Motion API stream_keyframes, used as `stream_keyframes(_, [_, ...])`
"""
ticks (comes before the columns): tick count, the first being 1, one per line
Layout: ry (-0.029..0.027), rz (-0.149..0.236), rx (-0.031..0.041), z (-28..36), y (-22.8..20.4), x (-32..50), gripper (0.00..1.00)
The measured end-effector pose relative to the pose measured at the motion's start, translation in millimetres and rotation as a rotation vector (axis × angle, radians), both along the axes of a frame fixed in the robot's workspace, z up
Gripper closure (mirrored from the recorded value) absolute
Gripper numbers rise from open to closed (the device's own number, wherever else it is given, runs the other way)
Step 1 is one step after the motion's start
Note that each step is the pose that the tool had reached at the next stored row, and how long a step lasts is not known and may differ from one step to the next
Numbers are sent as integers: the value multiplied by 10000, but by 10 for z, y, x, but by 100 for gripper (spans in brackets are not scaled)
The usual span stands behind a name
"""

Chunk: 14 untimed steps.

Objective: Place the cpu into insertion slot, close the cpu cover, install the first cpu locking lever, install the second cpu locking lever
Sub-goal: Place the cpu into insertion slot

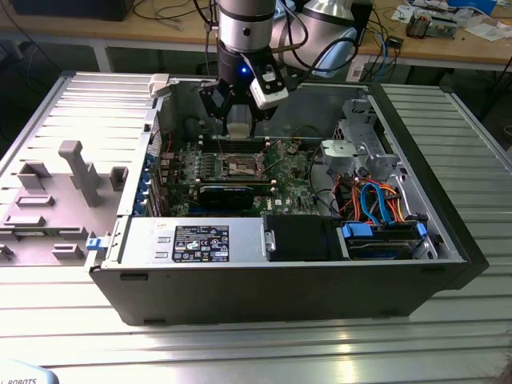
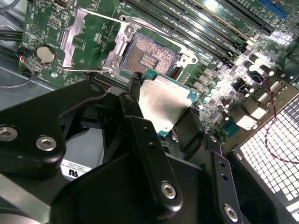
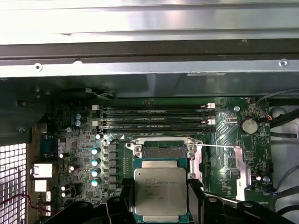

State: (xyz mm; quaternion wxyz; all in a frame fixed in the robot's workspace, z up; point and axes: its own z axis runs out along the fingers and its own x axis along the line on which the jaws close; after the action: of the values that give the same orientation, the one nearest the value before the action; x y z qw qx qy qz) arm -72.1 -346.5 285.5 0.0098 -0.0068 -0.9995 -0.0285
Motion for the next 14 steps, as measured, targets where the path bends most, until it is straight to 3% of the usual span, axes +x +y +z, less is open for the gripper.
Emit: stream_keyframes(14, [0,0,-2,-38,0,35,46])
